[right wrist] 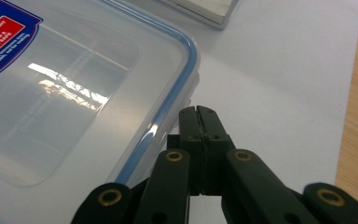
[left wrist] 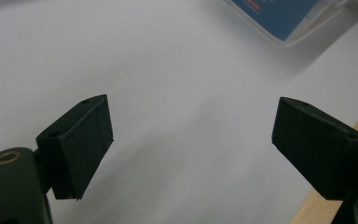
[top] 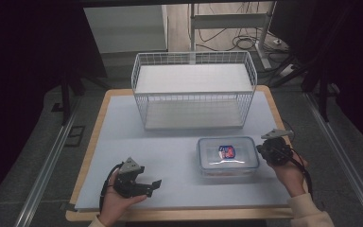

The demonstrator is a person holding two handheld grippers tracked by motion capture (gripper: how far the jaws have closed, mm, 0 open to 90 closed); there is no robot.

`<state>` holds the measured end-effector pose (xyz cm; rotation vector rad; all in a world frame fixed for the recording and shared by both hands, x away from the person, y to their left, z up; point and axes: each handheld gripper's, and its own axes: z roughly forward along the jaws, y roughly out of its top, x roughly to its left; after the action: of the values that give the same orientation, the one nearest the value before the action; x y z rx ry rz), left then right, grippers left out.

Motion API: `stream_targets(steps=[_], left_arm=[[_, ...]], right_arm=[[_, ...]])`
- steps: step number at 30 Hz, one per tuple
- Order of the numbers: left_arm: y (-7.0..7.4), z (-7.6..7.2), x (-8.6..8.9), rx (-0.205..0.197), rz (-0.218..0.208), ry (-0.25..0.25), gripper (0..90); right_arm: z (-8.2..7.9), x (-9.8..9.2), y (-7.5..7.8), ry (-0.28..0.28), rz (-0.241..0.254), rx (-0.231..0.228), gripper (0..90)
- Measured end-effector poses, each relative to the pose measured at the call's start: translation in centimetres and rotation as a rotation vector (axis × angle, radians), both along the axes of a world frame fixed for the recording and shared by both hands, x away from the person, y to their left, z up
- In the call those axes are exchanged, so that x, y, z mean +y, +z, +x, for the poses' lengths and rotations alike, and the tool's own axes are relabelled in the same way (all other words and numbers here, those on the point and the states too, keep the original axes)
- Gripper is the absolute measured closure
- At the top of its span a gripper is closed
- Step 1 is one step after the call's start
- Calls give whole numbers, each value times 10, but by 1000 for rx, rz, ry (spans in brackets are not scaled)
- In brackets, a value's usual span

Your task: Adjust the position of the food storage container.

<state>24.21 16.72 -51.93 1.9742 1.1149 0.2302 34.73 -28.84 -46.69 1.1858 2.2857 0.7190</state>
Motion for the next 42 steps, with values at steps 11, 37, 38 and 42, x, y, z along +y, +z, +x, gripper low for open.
stream_targets(steps=[11, 37, 38, 42], left_arm=[[0, 0, 1, 0, 3, -4, 122], [0, 0, 2, 3, -12, -8, 118], [0, 0, 2, 3, -12, -8, 118], [2, 0, 4, -4, -22, 1, 117]], right_arm=[[-6, 27, -5, 93, 24, 45, 896], [-25, 95, -25, 256, 24, 8, 895], [-25, 95, -25, 256, 24, 8, 895], [-25, 83, -19, 241, 76, -4, 895]])
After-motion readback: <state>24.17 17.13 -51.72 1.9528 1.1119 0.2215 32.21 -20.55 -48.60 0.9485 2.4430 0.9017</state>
